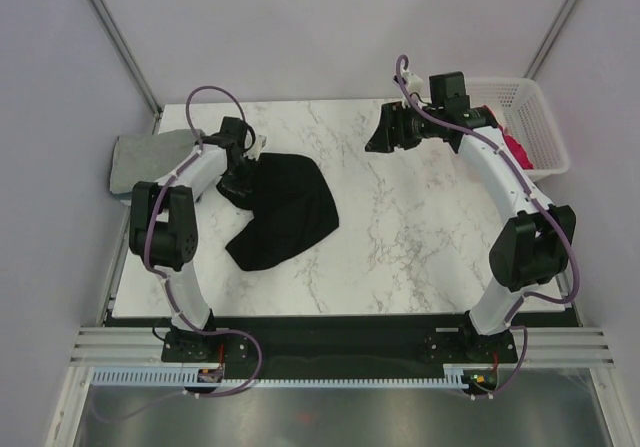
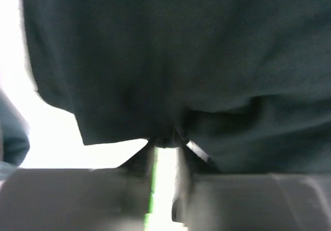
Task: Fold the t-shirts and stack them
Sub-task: Flatten the tshirt out
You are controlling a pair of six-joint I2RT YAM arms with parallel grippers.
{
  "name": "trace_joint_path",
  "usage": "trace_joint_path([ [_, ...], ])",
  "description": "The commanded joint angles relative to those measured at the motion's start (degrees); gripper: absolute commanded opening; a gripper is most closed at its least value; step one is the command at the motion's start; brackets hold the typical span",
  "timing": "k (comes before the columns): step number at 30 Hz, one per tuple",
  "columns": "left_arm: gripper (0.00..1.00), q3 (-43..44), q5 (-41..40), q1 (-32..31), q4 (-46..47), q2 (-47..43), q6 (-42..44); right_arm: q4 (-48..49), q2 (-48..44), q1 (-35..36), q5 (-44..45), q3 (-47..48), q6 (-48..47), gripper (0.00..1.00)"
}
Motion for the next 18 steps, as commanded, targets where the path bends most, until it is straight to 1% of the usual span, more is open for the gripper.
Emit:
trace_joint_path([
  [1, 0.05, 5.8, -0.7, 0.7, 2.7, 1.1, 1.6, 2.4, 0.7, 0.1, -0.6, 2.1, 0.1, 0.73],
  [2, 0.02, 8.0, -0.7, 0.7, 2.3, 2.1, 1.4, 2.5, 0.8, 0.1, -0.4, 2.2, 0.2, 0.74],
  [4, 0.02, 12.0, 1.3, 0.7, 0.7, 2.3, 1.4, 2.4, 1.0, 0.1, 0.0, 2.9, -0.2, 0.74],
  [6, 0.02, 15.3, 3.4, 0.7, -0.9, 0.5, 1.4, 2.1, 0.8, 0.0, 0.8, 3.6, -0.8, 0.73],
  [7, 0.02, 19.3, 4.2, 0.6, -1.1, -0.6, 1.4, 2.0, 0.7, 0.1, 1.1, 3.8, -1.7, 0.73],
  [9, 0.02, 23.7, 6.6, 0.6, -1.6, -3.7, 1.4, 1.4, 0.5, 0.1, 1.7, 4.4, -2.4, 0.73],
  [10, 0.02, 28.2, 7.7, 0.6, -1.7, -4.6, 1.7, 1.3, 0.4, 0.0, 2.1, 4.4, -2.8, 0.73],
  [12, 0.02, 32.6, 10.9, 0.6, -1.3, -7.3, 1.4, 1.2, 0.3, 0.1, 2.8, 4.9, -3.3, 0.73],
  [13, 0.02, 37.4, 12.3, 0.5, -1.4, -7.8, 1.1, 1.1, 0.2, 0.1, 3.0, 5.0, -3.4, 0.74],
  [15, 0.02, 42.4, 17.0, 0.4, -1.3, -8.7, 1.1, 1.2, 0.2, 0.1, 3.0, 5.0, -3.7, 0.73],
  [16, 0.02, 46.8, 17.7, -0.4, -1.4, -8.7, 1.2, 1.0, 0.2, 0.1, 3.1, 5.0, -3.9, 0.73],
  [18, 0.02, 50.0, 20.2, -1.3, -1.3, -8.9, 0.9, 0.8, 0.4, 0.0, 3.5, 4.9, -3.8, 0.73],
])
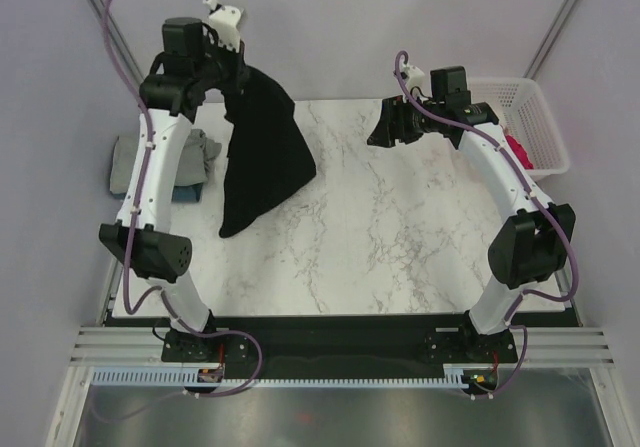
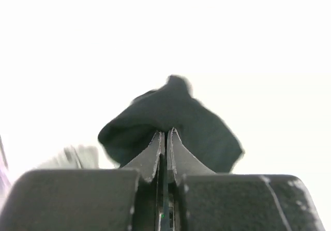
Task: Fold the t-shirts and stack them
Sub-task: Flatten the tshirt out
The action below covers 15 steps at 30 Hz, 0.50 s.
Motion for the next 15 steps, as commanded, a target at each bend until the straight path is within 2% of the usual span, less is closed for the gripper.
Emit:
trace_joint_path([
  [1, 0.02, 8.4, 9.6, -2.1, 2.2, -5.9, 0.3, 0.8, -0.8, 0.1, 1.0, 2.0, -1.7, 0.73],
  [6, 0.02, 2.5, 22.6, -5.5, 1.8, -8.7, -5.7, 0.3, -0.9, -0.1, 3.4, 2.2, -2.0, 0.73],
  [8, 0.04, -2.3, 24.7, -8.2, 1.4, -9.6, -7.4, 0.3, -0.9, -0.6, 4.4, 2.4, -2.0, 0.74],
  [9, 0.30, -4.1, 27.5, -10.0, 1.2, -9.9, -7.1, 0.3, -0.9, -1.0, 5.5, 2.8, -2.0, 0.74],
  [10, 0.52, -7.1, 28.1, -10.8, 0.9, -10.4, -7.0, 0.1, -0.7, -1.4, 6.0, 3.1, -2.0, 0.73],
  [11, 0.66, -8.4, 28.6, -11.3, 0.9, -11.2, -6.9, 0.3, -0.6, -1.9, 6.4, 3.6, -1.7, 0.74],
  [12, 0.74, -9.5, 28.7, -11.4, 0.8, -11.7, -7.4, 0.2, -0.3, -2.9, 7.2, 3.9, -1.3, 0.74],
  [13, 0.77, -10.5, 28.2, -11.4, 0.8, -12.0, -7.7, 0.3, 0.0, -3.4, 7.5, 4.4, -0.8, 0.74],
  [15, 0.84, -11.0, 21.7, -11.4, 0.7, -13.4, -6.2, 0.5, 0.9, -4.3, 8.6, 5.9, -0.4, 0.74],
])
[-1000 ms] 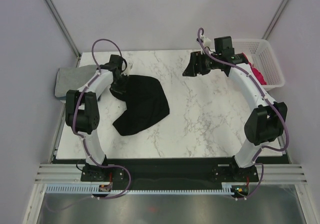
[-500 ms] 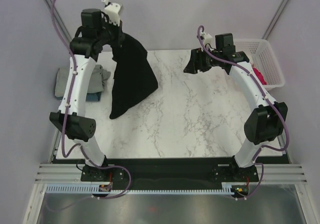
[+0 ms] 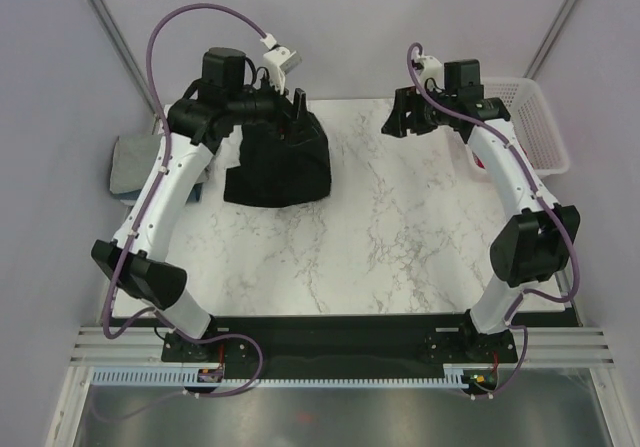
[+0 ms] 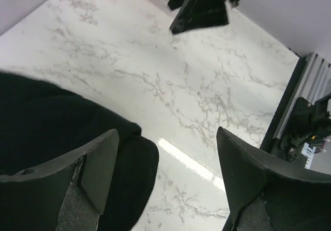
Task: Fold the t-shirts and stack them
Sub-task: Flatten the tshirt out
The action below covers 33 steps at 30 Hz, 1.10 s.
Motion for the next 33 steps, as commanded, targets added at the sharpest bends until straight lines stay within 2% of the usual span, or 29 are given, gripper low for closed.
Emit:
trace_joint_path([
  [1, 0.85, -1.2, -4.0, 0.9, 0.2, -2.6, 0.2, 1.7, 1.4, -1.9, 3.3, 4.5, 0.3, 0.74],
  [2, 0.86, -1.5, -9.0, 1.2, 0.2, -3.0, 1.1, 2.0, 3.2, -1.8, 2.6, 5.9, -0.1, 0.74],
  [5, 0.87, -4.1, -16.8, 3.1, 0.4, -3.4, 2.1, 2.1, 7.4, -1.4, -3.7, 9.3, 2.0, 0.73],
  [11, 0.83, -15.2, -25.6, 7.6, 2.5, -3.5, 4.1, 1.7, 18.9, 7.3, -4.8, 19.4, -1.3, 0.70],
  [14, 0.81, -21.0, -29.2, 10.5, 4.4, -4.4, 2.5, 0.6, 22.5, 13.3, -4.5, 22.0, -6.2, 0.70],
  [20, 0.79, -27.7, -32.0, 14.0, 5.4, -5.1, 1.8, 1.0, 21.5, 23.1, -3.0, 16.3, -10.5, 0.68],
  [26, 0.77, -28.3, -30.8, 18.8, 4.6, -8.5, -0.9, 3.7, 22.5, 32.9, 5.6, 11.9, -16.9, 0.66],
  [33, 0.77, -29.5, -31.2, 23.4, 4.2, -15.0, -2.0, 8.8, 31.7, 35.3, 13.9, 15.4, -14.9, 0.63],
])
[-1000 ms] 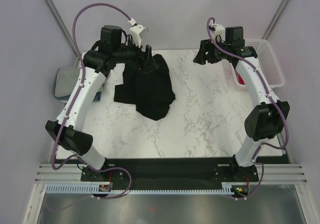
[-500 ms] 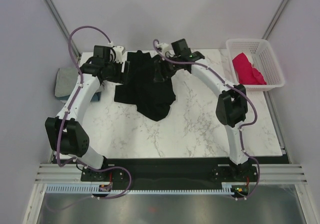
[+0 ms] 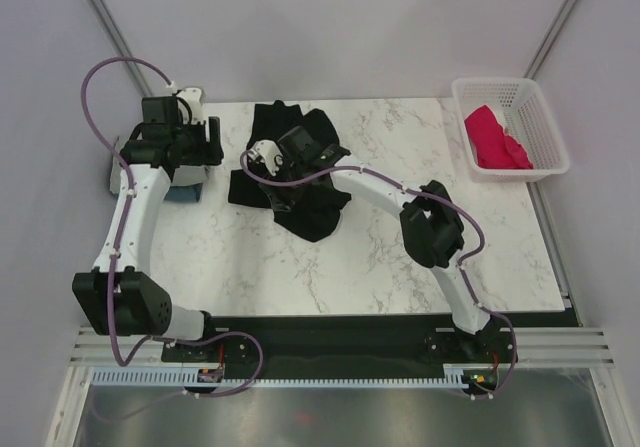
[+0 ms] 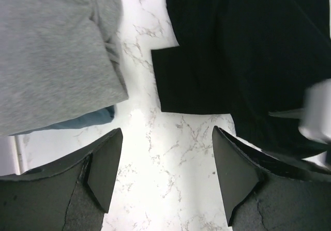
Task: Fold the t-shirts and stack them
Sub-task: Flatten the tshirt out
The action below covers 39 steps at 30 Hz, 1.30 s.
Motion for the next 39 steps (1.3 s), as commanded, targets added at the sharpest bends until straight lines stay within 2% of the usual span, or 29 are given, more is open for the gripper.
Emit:
trace_joint_path([
  [1, 0.77, -0.6, -0.7, 1.7, 1.7, -5.7, -1.9, 3.9, 6.3, -0.5, 6.2, 4.3, -0.4, 0.63],
  [10, 0.77, -3.1, -0.7, 5.1, 1.7, -10.2, -1.9, 4.6, 11.9, 0.1, 13.3, 8.6, -3.9, 0.59],
  [12, 0.77, -3.9, -0.7, 5.4, 1.7, -11.0, -1.9, 4.7, 12.4, 0.2, 13.8, 8.8, -4.2, 0.47],
  [14, 0.77, -4.3, -0.7, 5.7, 1.7, -11.3, -1.9, 4.7, 11.8, 0.2, 14.1, 8.7, -3.9, 0.27],
  [18, 0.77, -5.5, -0.7, 5.8, 1.7, -11.2, -1.9, 3.6, 7.2, 0.1, 15.0, 6.6, -4.8, 0.25],
  [20, 0.77, -6.6, -0.7, 5.9, 1.7, -10.6, -1.9, 2.5, 3.3, 0.1, 14.9, 6.1, -6.7, 0.17],
  [21, 0.77, -7.1, 5.1, 5.9, 1.6, -10.3, -4.8, 2.2, 1.8, 0.1, 15.2, 5.7, -7.1, 0.13],
  [22, 0.77, -7.4, 5.5, 5.9, 2.2, -9.3, -5.0, 2.0, -0.9, 0.2, 15.5, 4.7, -7.6, 0.09],
  [25, 0.76, -7.9, 7.6, 5.8, 3.4, -7.0, -5.6, 0.4, -6.0, -0.4, 17.4, 2.9, -8.7, 0.04],
  [29, 0.76, -6.7, 7.8, 5.8, 3.9, -4.0, -6.1, -0.7, -13.3, -3.9, 18.9, -0.4, -7.1, 0.02],
  [33, 0.75, -6.6, 10.2, 5.3, 4.2, -0.7, -7.4, -3.1, -19.7, -12.3, 20.3, -3.6, -5.6, 0.02],
  [36, 0.75, -6.6, 10.7, 3.9, 4.1, 1.7, -7.1, -2.6, -24.4, -17.7, 23.8, -12.2, -9.0, 0.02],
  [37, 0.75, -6.6, 10.7, 3.4, 4.1, 1.9, -7.1, -1.4, -25.8, -19.2, 26.7, -16.9, -9.5, 0.09],
  [39, 0.75, -6.4, 10.7, 1.7, 4.1, 2.5, -7.1, -0.6, -26.0, -23.1, 29.6, -19.6, -8.3, 0.23],
])
